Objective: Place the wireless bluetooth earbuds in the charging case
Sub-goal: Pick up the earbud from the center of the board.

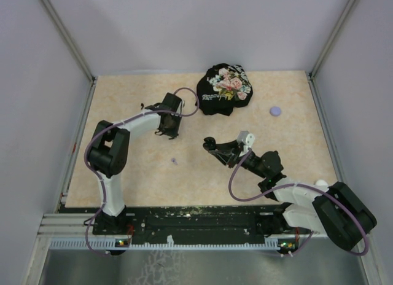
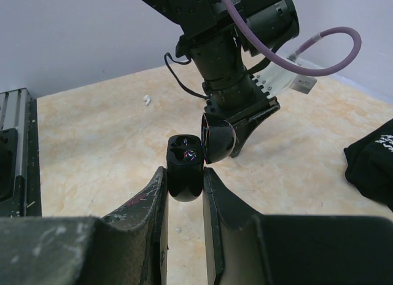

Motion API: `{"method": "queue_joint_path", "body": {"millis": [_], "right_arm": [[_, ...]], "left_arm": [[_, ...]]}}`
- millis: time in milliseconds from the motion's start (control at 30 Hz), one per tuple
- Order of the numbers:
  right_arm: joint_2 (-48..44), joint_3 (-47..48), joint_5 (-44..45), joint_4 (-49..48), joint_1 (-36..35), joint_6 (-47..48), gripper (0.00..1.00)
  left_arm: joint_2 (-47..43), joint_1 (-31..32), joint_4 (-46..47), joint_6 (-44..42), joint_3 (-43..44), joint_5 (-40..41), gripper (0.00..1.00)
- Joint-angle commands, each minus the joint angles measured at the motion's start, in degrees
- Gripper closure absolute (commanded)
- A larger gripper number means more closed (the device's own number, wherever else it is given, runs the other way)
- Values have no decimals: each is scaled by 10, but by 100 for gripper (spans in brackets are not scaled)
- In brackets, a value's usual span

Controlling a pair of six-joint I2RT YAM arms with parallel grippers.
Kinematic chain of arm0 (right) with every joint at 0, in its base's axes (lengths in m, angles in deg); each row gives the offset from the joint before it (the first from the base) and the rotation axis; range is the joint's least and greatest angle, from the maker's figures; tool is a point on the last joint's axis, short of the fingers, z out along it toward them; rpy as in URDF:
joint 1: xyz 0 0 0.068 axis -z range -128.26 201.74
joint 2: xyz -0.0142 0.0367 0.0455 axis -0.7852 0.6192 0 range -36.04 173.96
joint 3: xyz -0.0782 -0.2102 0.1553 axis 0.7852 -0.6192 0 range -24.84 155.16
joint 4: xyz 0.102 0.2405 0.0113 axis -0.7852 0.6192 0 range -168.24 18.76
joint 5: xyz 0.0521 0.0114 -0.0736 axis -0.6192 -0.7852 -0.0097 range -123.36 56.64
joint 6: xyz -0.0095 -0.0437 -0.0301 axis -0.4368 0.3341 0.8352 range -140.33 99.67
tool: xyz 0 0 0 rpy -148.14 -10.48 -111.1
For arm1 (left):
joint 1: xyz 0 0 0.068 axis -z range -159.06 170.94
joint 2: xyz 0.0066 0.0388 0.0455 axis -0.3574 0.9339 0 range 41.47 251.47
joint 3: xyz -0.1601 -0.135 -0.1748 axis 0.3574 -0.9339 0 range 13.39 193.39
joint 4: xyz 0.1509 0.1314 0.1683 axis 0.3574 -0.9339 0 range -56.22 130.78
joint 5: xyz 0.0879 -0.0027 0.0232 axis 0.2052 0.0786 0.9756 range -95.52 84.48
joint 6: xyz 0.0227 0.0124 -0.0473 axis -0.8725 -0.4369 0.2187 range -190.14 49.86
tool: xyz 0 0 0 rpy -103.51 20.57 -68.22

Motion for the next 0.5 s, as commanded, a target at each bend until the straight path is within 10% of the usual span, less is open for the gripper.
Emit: {"method": "queue_joint_path", "body": {"millis": [0, 467], "right_arm": [[-19, 16, -7, -32, 2, -6, 100], [-23, 19, -2, -26, 2, -4, 100]], "left_arm": [[10, 6, -14, -1, 8, 14, 70], [-8, 9, 2, -1, 2, 1, 81]]}}
